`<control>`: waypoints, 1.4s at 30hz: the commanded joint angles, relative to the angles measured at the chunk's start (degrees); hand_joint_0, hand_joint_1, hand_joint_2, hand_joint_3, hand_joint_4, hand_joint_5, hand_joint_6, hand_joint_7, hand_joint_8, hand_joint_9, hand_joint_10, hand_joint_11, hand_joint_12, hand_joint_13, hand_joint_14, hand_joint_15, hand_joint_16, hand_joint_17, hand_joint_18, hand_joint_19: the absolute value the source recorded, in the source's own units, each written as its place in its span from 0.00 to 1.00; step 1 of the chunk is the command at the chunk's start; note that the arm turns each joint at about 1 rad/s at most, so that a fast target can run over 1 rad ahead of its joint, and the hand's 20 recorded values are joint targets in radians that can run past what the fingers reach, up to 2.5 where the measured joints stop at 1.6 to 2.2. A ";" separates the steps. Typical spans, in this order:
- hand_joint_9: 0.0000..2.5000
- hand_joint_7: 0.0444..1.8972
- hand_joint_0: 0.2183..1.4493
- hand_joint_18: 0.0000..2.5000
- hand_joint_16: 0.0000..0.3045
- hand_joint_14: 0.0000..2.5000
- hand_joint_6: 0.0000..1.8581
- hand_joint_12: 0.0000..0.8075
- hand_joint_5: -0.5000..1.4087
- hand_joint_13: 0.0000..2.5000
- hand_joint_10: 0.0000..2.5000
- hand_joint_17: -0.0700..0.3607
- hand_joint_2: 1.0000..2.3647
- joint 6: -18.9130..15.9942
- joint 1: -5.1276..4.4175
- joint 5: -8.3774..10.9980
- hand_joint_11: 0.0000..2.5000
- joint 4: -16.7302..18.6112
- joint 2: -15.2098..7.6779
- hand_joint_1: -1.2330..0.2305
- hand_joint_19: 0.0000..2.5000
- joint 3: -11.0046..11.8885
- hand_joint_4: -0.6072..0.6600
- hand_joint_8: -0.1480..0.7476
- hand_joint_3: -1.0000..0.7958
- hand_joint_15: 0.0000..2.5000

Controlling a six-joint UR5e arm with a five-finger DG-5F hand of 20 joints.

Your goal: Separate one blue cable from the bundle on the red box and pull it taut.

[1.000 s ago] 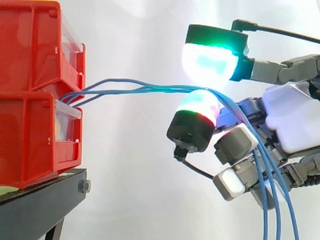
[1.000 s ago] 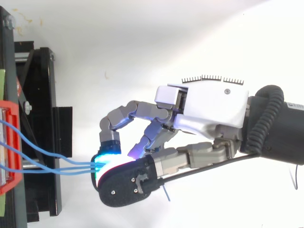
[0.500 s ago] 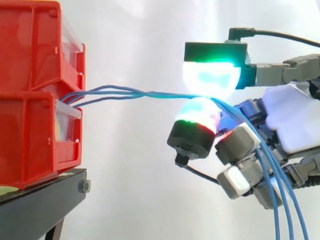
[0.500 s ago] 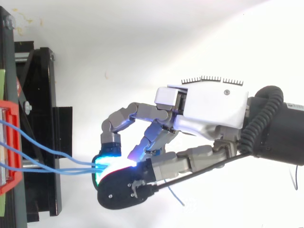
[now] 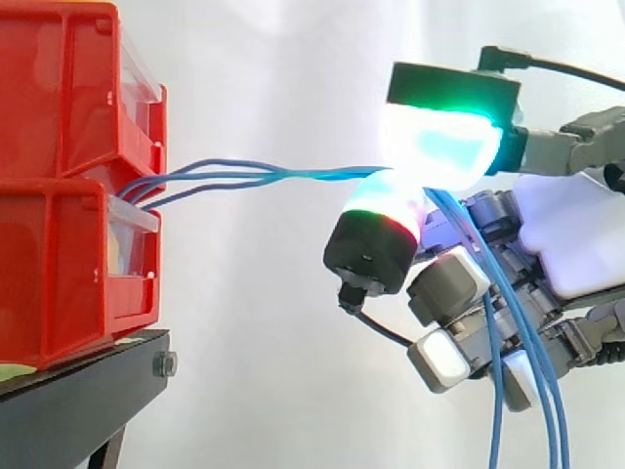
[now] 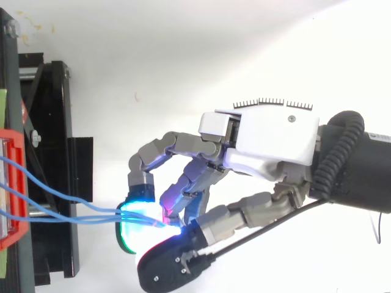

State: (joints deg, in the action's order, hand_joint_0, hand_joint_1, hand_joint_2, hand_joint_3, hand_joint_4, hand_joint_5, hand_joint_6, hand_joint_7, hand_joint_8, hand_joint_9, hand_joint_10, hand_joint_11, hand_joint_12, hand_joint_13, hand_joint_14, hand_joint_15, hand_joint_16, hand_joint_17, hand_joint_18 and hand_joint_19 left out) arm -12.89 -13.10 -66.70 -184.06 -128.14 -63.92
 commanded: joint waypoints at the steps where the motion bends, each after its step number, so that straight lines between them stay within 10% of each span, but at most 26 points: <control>1: 0.41 0.60 0.21 0.36 0.17 0.01 0.46 0.51 0.18 0.36 0.01 0.44 0.00 -0.03 0.00 -0.01 0.43 -0.07 0.00 0.45 0.30 -0.07 0.53 0.57 0.28 0.25; 13: 0.41 0.63 0.27 0.33 0.17 0.01 0.41 0.50 0.19 0.36 0.01 0.44 0.00 -0.03 0.00 -0.01 0.42 -0.42 0.09 0.65 0.33 0.02 0.52 0.55 0.28 0.26; 26: 0.41 0.54 0.33 0.39 0.20 0.01 0.45 0.54 0.17 0.39 0.01 0.47 0.01 2.96 0.09 0.25 0.43 -0.60 2.20 0.31 0.29 0.02 0.56 0.58 0.50 0.26; 42: 0.35 0.50 0.43 0.34 0.15 0.01 0.46 0.45 0.16 0.35 0.01 0.40 0.01 3.84 0.09 0.16 0.42 -0.69 2.29 0.20 0.28 -0.07 0.46 0.49 0.34 0.26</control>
State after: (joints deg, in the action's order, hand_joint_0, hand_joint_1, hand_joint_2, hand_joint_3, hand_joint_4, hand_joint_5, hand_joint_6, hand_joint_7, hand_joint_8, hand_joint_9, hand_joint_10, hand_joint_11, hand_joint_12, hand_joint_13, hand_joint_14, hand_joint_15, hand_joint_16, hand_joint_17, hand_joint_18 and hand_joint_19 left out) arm -9.22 -13.01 -66.58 -184.75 -125.86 -63.95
